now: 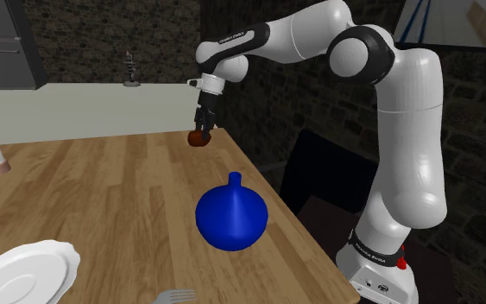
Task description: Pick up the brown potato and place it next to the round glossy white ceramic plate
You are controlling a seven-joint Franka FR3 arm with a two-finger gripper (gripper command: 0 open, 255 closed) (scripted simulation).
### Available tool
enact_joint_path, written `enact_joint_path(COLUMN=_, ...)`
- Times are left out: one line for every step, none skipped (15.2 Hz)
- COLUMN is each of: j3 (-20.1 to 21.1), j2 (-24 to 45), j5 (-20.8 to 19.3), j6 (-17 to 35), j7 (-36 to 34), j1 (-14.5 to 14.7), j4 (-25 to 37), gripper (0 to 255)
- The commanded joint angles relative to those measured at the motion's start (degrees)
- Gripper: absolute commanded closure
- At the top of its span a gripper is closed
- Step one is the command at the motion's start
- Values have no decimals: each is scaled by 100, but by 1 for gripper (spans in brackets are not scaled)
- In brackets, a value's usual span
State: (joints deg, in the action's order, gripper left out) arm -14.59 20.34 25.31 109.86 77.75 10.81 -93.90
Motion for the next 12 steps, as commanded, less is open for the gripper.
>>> enact_joint_path(j3=-13, j2=-26, j5=-27, j6=-146, j7=-43, j1=-15, j4=124, gripper=255)
enact_joint_path(j3=-17, j2=-44, j5=-40, j6=-209, j7=-67, j1=-16, j4=173, gripper=255)
enact_joint_path(j3=-21, j2=-62, j5=-53, j6=-273, j7=-92, j1=-18, j4=225, gripper=255)
enact_joint_path(j3=-25, j2=-78, j5=-65, j6=-338, j7=-117, j1=-20, j4=278, gripper=255)
enact_joint_path(j3=-28, j2=-93, j5=-76, j6=-402, j7=-141, j1=-23, j4=332, gripper=255)
enact_joint_path(j3=-32, j2=-106, j5=-87, j6=-468, j7=-165, j1=-25, j4=388, gripper=255)
enact_joint_path(j3=-35, j2=-119, j5=-98, j6=-534, j7=-189, j1=-28, j4=446, gripper=255)
enact_joint_path(j3=-38, j2=-130, j5=-107, j6=-600, j7=-213, j1=-32, j4=505, gripper=255)
enact_joint_path(j3=-41, j2=-140, j5=-116, j6=-667, j7=-237, j1=-35, j4=567, gripper=255)
enact_joint_path(j3=-42, j2=-144, j5=-120, j6=-694, j7=-246, j1=-37, j4=591, gripper=255)
enact_joint_path(j3=-6, j2=-234, j5=-140, j6=-609, j7=-351, j1=61, j4=460, gripper=255)
enact_joint_path(j3=30, j2=-317, j5=-160, j6=-527, j7=-458, j1=157, j4=339, gripper=255)
